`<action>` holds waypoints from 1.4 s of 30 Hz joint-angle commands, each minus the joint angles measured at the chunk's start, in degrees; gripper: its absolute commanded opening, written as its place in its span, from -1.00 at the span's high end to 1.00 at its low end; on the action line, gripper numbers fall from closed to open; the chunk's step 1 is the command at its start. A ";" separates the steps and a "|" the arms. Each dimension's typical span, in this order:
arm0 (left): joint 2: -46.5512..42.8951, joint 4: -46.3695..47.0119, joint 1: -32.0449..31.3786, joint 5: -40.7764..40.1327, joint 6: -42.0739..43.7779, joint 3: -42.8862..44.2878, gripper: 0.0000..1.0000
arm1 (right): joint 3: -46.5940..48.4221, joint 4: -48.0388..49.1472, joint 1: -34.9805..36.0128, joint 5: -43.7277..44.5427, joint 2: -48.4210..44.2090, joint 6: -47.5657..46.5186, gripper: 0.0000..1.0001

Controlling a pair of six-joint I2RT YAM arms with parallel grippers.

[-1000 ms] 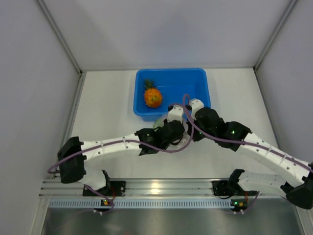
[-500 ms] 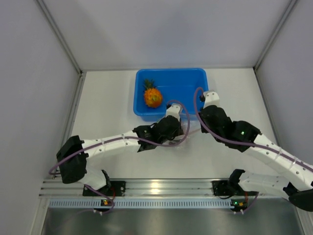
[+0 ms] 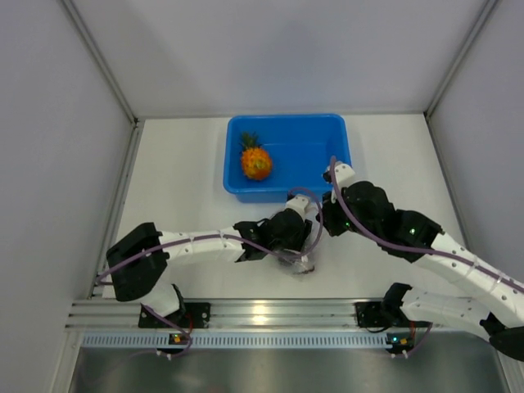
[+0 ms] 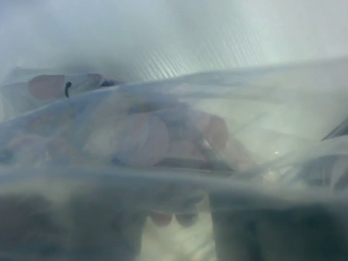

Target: Open the zip-top bag and remove the fake food

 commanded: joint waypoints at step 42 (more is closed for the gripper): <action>9.86 -31.51 -2.53 -33.79 -12.92 12.78 -0.72 | 8.50 -12.22 10.24 20.81 3.34 6.76 1.00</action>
